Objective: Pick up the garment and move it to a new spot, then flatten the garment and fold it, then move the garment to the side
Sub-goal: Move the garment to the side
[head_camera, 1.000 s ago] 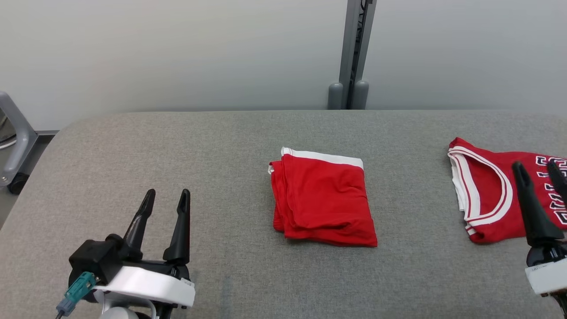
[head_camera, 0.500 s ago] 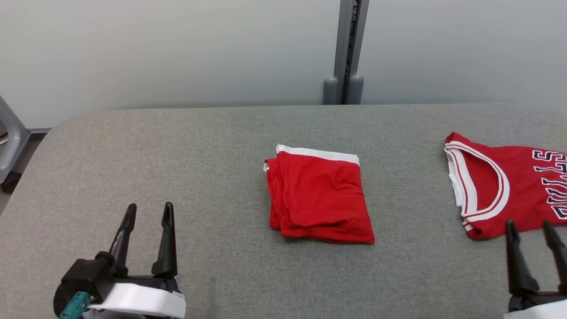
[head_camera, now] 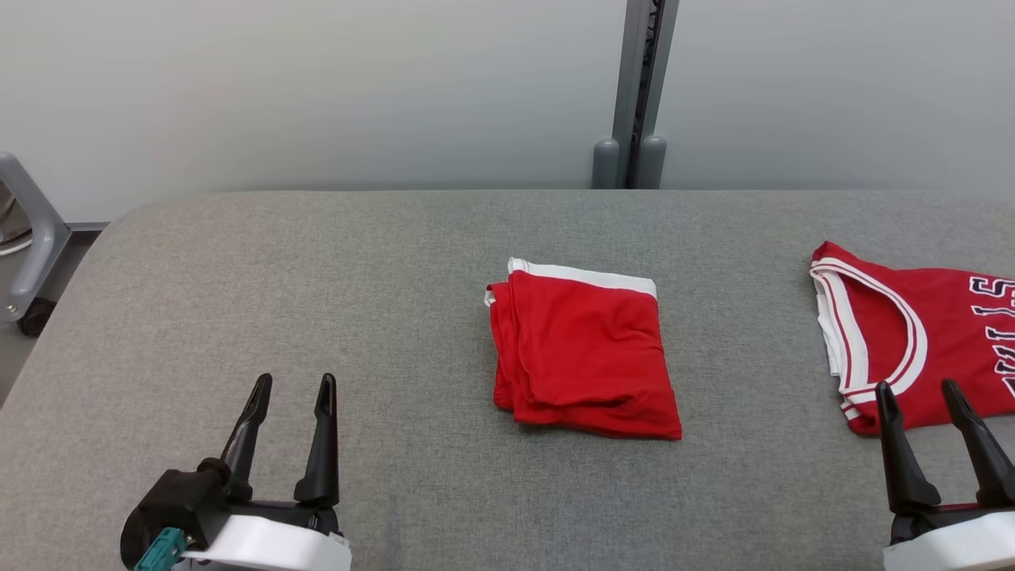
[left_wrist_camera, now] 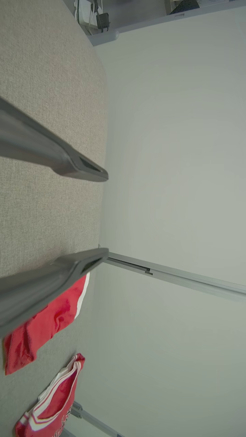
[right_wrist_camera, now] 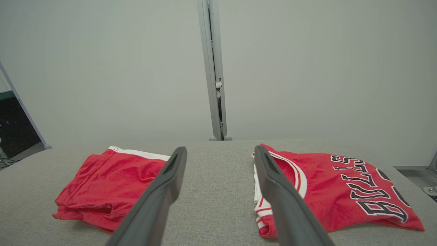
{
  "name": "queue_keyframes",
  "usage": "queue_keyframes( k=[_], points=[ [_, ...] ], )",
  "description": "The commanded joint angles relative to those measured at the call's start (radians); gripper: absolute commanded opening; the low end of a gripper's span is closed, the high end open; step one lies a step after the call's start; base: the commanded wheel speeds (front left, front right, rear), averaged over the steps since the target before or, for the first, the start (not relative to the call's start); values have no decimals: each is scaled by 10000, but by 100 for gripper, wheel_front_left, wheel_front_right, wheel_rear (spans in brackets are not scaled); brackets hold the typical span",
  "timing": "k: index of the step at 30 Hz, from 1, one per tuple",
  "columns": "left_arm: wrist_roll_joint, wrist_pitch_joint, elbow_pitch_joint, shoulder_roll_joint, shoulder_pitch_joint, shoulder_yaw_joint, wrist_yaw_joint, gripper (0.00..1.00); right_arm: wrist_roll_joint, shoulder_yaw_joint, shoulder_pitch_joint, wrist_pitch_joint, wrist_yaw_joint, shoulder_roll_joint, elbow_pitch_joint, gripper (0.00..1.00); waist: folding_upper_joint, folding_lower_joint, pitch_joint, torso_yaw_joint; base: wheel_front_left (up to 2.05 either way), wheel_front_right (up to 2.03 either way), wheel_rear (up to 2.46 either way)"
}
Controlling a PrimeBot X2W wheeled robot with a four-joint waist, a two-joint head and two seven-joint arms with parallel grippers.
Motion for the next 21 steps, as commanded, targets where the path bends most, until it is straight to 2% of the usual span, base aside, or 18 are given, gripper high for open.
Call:
queue_keyframes(
  k=[1, 14, 21],
  points=[
    [102, -41, 12, 22, -175, 61, -50, 100, -45, -49, -115, -4, 11, -17, 43, 100, -1, 0, -7, 14, 0, 0, 0],
    [411, -40, 119, -223, -283, 252, -277, 100, 31, 250, -802, 351, 11, 145, 580, 100, -1, 0, 105, 162, 0, 0, 0],
    [548, -37, 227, -369, -619, 160, -507, 100, 744, 875, -2594, 1734, 11, 73, 1826, 100, -1, 0, 445, 829, 0, 0, 0]
  ],
)
